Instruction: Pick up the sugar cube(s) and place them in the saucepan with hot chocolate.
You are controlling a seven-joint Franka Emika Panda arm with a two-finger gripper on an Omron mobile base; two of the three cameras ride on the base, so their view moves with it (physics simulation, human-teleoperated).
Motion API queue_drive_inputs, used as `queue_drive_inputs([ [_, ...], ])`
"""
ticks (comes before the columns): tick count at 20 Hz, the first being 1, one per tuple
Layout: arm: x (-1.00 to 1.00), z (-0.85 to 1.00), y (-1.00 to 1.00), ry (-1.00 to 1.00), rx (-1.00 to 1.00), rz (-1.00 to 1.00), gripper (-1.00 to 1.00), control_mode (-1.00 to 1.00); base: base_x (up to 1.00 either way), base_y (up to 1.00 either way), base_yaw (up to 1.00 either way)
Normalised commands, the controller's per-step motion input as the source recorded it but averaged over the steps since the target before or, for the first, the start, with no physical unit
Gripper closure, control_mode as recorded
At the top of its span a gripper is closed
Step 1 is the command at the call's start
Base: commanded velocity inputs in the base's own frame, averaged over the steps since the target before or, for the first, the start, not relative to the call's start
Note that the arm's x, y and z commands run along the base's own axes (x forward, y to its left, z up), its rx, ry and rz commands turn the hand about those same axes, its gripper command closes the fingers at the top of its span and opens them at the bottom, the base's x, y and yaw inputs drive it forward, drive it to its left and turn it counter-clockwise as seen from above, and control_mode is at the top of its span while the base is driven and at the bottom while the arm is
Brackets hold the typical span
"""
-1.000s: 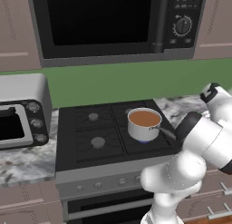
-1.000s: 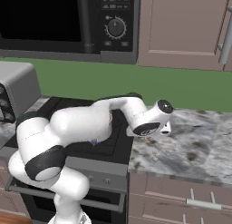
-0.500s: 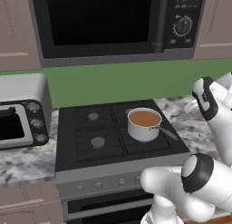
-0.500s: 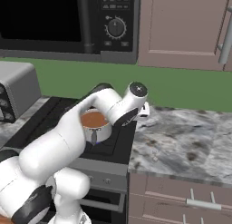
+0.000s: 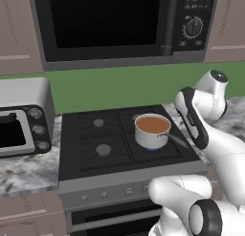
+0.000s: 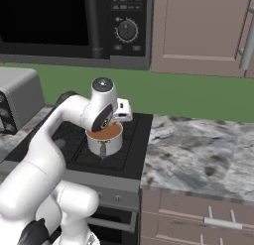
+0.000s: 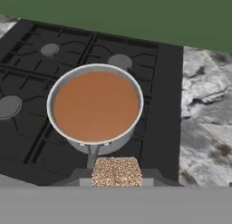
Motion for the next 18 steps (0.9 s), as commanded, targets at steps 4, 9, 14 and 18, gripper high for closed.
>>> queue_drive_inputs([
  [4,0.14,0.19,0.81,0.19,-0.22,-0.14,1.00,-1.00,0.00,0.00,0.00],
  [9,0.13,0.00,0.38,0.21,-0.14,-0.11,1.00,-1.00,0.00,0.00,0.00],
  [14,0.28,-0.07,-0.19,0.22,0.01,0.00,1.00,-1.00,0.00,0.00,0.00],
  [18,0.19,-0.27,-0.13,0.16,0.09,0.00,1.00,-1.00,0.00,0.00,0.00],
])
